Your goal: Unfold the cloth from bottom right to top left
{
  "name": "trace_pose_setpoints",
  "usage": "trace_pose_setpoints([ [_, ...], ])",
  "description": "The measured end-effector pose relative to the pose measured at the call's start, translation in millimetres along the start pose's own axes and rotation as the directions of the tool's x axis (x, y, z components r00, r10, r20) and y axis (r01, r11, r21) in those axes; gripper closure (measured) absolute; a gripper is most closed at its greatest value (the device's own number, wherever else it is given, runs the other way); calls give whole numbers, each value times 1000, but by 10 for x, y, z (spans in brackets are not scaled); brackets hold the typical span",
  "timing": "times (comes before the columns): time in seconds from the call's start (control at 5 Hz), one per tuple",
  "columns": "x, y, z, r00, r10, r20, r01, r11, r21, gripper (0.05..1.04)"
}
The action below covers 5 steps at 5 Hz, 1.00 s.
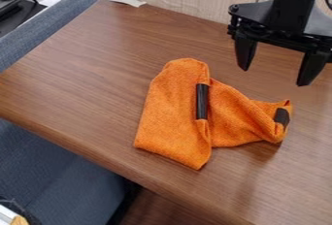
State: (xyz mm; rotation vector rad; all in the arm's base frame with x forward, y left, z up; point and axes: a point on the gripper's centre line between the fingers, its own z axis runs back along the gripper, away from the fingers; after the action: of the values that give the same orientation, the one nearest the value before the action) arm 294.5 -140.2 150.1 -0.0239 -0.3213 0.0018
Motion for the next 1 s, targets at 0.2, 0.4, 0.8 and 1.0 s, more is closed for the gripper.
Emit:
trace_pose_setpoints([
  [0.2,-41,9,-84,1000,2,-28,-2,1000,15,83],
  [0.4,-123,99,-141,998,34,-56,-30,998,61,83],
  [0.8,-308,526,-237,984,155,-85,-143,981,129,83],
  [1.0,-420,729,-343,971,214,-110,-194,967,166,83],
])
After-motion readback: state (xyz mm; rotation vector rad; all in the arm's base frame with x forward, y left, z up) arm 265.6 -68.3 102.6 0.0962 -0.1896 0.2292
